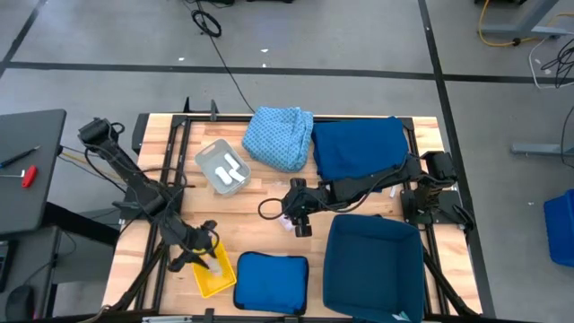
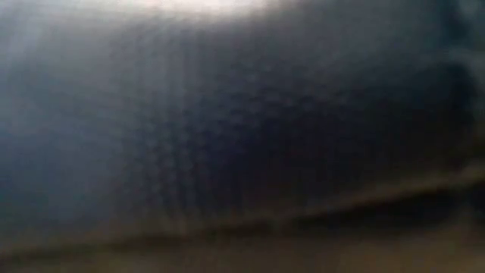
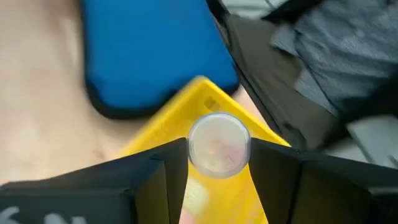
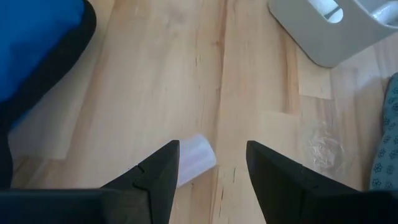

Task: Pick & place medical supplies in basket/bin
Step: Put the top white medicine bottle into the yellow bin, then put the white medicine bottle into the yellow bin

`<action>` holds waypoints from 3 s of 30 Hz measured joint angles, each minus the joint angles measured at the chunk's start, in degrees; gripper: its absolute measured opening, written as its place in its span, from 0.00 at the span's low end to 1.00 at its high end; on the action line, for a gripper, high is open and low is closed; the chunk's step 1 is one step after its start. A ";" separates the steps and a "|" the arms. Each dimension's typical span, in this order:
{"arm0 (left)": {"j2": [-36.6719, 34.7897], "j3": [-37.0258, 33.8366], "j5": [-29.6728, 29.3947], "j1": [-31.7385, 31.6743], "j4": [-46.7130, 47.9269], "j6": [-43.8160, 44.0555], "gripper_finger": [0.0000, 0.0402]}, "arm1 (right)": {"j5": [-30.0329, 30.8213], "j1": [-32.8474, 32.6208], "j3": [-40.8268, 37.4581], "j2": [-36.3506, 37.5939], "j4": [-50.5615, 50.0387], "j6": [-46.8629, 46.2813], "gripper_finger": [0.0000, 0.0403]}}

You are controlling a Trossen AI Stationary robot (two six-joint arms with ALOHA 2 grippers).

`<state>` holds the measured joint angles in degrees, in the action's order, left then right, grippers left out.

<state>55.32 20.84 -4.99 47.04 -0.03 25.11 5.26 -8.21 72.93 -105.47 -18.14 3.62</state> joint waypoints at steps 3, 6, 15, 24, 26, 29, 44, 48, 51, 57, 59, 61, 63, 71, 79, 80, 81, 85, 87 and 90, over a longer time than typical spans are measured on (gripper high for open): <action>2.54 0.00 3.79 0.28 0.01 2.30 0.37 | -0.06 0.01 0.00 0.00 -0.95 -1.00 0.49; 5.15 0.00 5.02 0.27 -0.01 3.30 0.37 | -1.22 0.00 0.00 0.00 -2.14 -1.49 0.49; 9.38 0.00 5.06 0.16 -1.67 4.70 0.44 | -1.44 0.00 -0.02 0.00 -2.30 -4.32 0.49; 9.30 0.00 5.08 0.16 -5.24 5.15 0.67 | -2.57 0.40 -0.02 0.00 -2.57 -8.17 0.56; 9.30 0.00 5.09 0.16 -5.31 5.23 0.68 | -2.76 0.42 -0.02 0.00 -2.55 -8.83 0.59; 8.91 0.00 5.03 0.14 -5.27 4.53 0.69 | -3.89 0.42 -0.02 0.00 -2.16 -9.42 0.62; -0.67 0.00 -20.27 0.12 -5.77 -12.54 0.68 | -3.58 0.31 -0.07 -8.41 0.79 -15.26 0.63; -1.22 0.00 -25.31 0.12 -6.04 -15.93 0.68 | -2.61 0.31 -0.07 -9.66 0.79 -15.22 0.63; -1.22 0.00 -29.12 0.09 -7.39 -18.62 0.68 | 0.02 0.31 -0.07 -9.79 -0.74 -13.86 0.63; -1.22 0.00 -31.26 -2.71 -11.13 -23.27 0.68 | 4.17 0.31 -0.07 -9.79 -0.46 -7.53 0.55; -1.22 0.00 -31.33 -4.24 -11.39 -23.71 0.68 | 4.99 0.31 -0.07 -9.79 -0.52 -6.26 0.50; -1.22 0.00 -31.46 -5.77 -11.37 -23.76 0.68 | 5.21 0.31 -0.07 -9.79 -0.46 -5.20 0.43; -1.22 0.00 -31.47 -7.07 -11.37 -23.78 0.68 | 5.25 0.31 -0.07 -9.79 0.14 -4.83 0.36; -1.21 0.00 -32.55 -10.78 -13.64 -24.65 0.68 | 5.18 0.24 -0.07 -9.79 3.89 -3.82 0.31; -1.19 -2.87 -32.55 -12.43 -22.77 -25.59 0.68 | 5.30 0.24 -0.05 -9.79 8.83 -2.65 0.31; -1.19 -3.74 -32.61 -12.69 -24.62 -25.53 0.68 | 5.31 0.24 -0.04 -9.79 9.43 -2.48 0.31; -1.19 -4.63 -32.78 -13.02 -26.30 -25.50 0.68 | 5.32 0.24 -0.04 -9.79 10.09 -2.30 0.31; -1.19 -8.02 -32.98 -14.33 -32.67 -25.08 0.68 | 5.47 0.24 -0.04 -9.79 12.75 -1.21 0.31; -1.19 -9.38 -32.95 -14.97 -35.03 -24.98 0.68 | 5.48 0.24 -0.04 -9.79 14.27 -0.79 0.31; -1.19 -10.42 -32.96 -15.78 -35.58 -24.92 0.68 | 5.50 0.24 -0.04 -9.79 16.75 0.51 0.31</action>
<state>54.13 10.42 -37.95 31.26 -35.61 0.18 10.76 -7.97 72.88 -115.26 -1.39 4.13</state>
